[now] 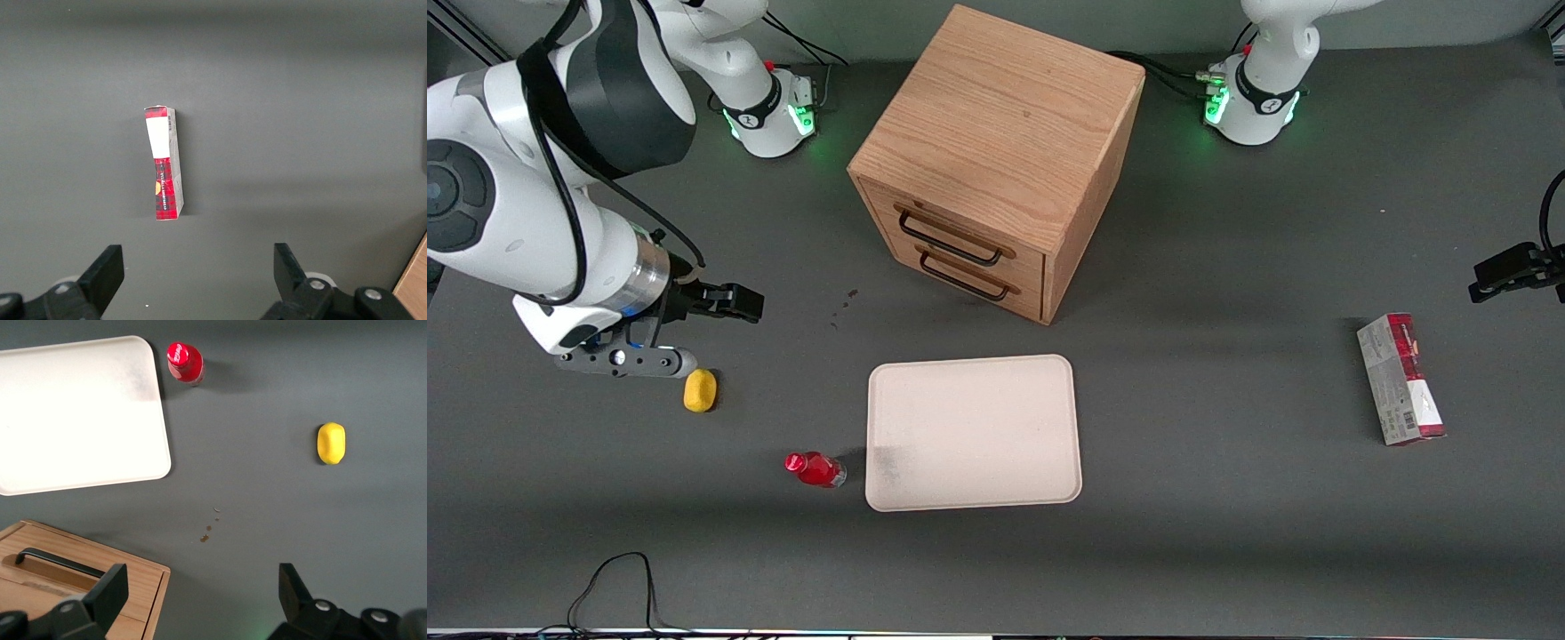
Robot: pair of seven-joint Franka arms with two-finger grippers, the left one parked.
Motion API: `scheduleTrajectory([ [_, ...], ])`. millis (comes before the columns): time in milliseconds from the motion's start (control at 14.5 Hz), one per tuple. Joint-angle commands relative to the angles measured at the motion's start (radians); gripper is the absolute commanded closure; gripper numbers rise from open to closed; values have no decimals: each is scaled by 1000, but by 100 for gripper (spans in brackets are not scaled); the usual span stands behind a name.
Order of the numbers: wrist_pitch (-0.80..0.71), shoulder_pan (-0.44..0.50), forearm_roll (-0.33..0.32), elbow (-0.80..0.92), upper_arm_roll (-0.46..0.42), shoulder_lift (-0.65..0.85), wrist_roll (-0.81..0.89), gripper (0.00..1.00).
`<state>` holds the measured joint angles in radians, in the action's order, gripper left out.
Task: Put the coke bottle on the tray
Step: 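Move the open right gripper down toward the red Coca-Cola bottle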
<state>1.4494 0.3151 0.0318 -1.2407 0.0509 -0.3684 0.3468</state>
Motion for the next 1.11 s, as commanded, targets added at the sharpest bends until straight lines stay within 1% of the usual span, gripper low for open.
scheduleTrajectory([
  [0, 14, -7, 0, 49, 6, -117, -34, 0],
  [138, 116, -11, -1, 61, 9, -196, -32, 0],
  [415, 149, -25, 2, 312, 6, -423, -17, 0],
  [484, 172, -25, 2, 343, 6, -458, -17, 0],
  [692, 265, -25, 2, 345, 4, -500, -12, 0],
  [1038, 301, -27, 2, 343, 4, -530, -9, 1],
])
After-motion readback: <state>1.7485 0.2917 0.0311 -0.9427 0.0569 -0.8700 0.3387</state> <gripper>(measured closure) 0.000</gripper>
